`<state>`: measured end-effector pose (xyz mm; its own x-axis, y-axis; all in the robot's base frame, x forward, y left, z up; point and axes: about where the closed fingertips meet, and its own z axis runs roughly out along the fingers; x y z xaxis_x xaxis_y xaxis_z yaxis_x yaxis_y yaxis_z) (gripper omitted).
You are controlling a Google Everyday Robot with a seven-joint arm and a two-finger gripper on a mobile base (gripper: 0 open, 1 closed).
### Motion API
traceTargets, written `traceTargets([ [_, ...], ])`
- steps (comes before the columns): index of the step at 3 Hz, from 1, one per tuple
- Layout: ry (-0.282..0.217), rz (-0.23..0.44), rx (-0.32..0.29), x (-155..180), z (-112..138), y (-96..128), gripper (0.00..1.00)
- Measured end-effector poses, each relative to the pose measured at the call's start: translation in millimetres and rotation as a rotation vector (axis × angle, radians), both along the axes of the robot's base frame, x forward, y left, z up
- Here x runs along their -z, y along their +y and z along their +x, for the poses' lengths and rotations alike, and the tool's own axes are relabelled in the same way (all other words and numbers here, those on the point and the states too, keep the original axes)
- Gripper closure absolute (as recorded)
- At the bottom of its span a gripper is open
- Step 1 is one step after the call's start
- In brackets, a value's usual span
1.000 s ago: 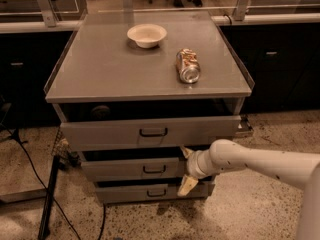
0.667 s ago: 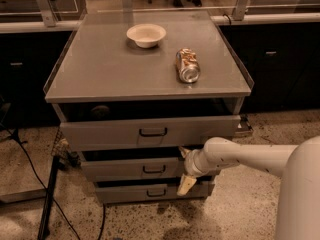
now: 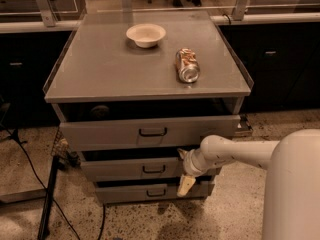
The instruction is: Open middle drawer
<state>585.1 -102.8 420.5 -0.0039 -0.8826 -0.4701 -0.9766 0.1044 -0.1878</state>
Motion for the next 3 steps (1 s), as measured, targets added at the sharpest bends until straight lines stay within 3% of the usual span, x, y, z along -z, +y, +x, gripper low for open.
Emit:
traceTargets([
  [1, 0.044, -0.016, -0.009, 11, 0, -1, 0.0],
  [2, 0.122, -0.045, -0.012, 23, -3, -6, 0.0],
  [3, 0.122, -0.045, -0.012, 19, -3, -6, 0.0],
])
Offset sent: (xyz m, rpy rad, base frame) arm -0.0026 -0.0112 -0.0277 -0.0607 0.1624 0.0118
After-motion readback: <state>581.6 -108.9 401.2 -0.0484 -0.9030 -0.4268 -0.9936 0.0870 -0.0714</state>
